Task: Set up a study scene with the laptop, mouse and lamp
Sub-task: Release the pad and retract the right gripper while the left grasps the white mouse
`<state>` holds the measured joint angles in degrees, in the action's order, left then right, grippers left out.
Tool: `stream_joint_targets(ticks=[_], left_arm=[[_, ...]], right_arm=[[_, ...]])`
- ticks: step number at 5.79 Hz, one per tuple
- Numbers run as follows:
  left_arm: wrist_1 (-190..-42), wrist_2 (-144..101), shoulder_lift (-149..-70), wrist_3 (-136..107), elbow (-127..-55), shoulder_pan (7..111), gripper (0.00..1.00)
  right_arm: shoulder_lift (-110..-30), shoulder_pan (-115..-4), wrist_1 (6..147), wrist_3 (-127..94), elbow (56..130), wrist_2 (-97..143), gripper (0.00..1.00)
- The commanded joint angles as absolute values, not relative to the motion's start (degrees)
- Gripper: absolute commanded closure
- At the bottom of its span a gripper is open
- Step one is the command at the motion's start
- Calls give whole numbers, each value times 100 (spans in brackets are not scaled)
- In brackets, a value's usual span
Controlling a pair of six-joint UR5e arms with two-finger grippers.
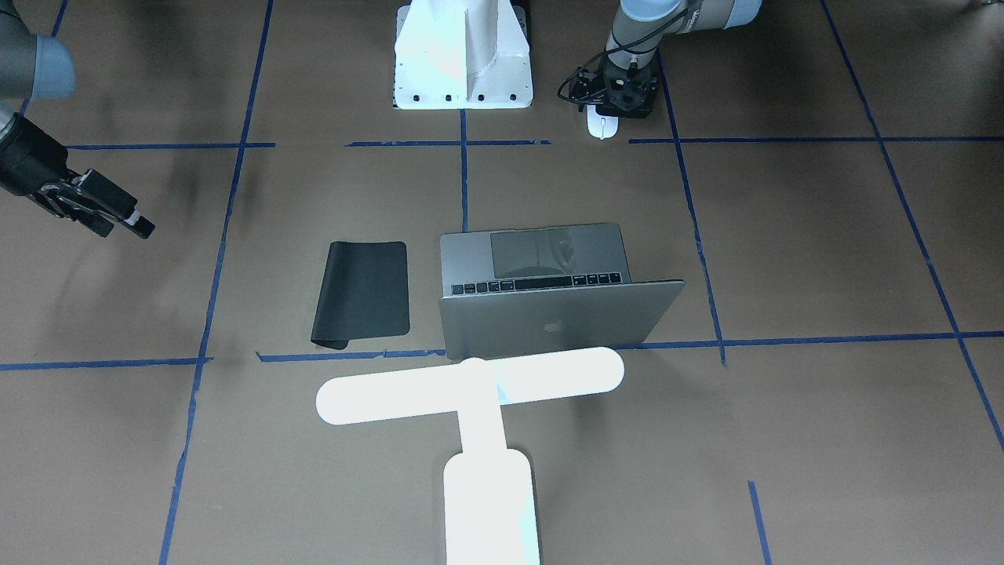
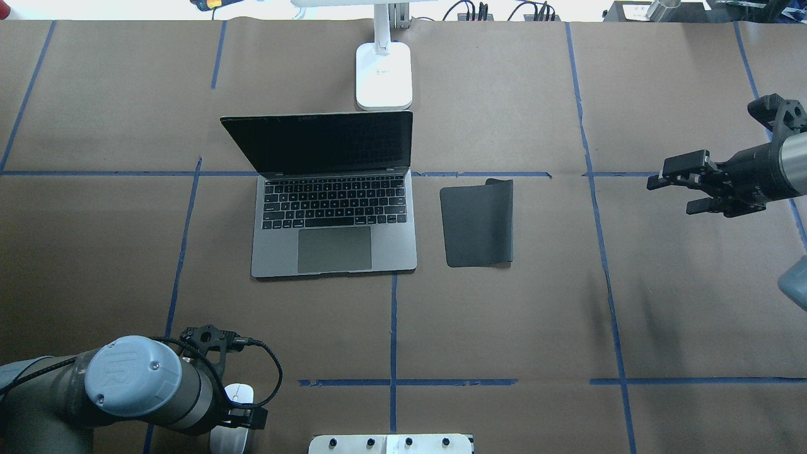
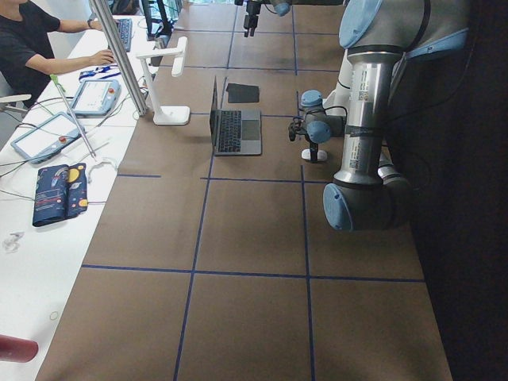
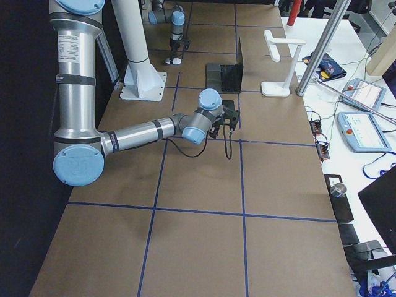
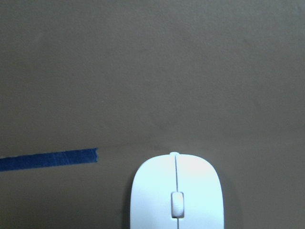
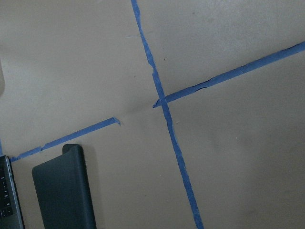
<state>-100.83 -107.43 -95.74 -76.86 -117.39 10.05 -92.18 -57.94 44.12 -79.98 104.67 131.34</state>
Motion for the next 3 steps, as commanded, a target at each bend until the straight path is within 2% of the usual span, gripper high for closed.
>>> stream_joint_targets(ticks=[1,2,3], left_arm=[[-10090,-10749,-9589,-7682,-11690,993,3],[-10090,-10749,-9589,-7673,-11689,993,15],[-10090,-10749,-9606,-7673,-11689,993,40]], right_arm=[[-9220,-5792,4412,-7998,10468,13140,0],[-9211,-5792,4412,-7998,10468,13140,0],[-9211,-5792,4412,-7998,10468,13140,0]])
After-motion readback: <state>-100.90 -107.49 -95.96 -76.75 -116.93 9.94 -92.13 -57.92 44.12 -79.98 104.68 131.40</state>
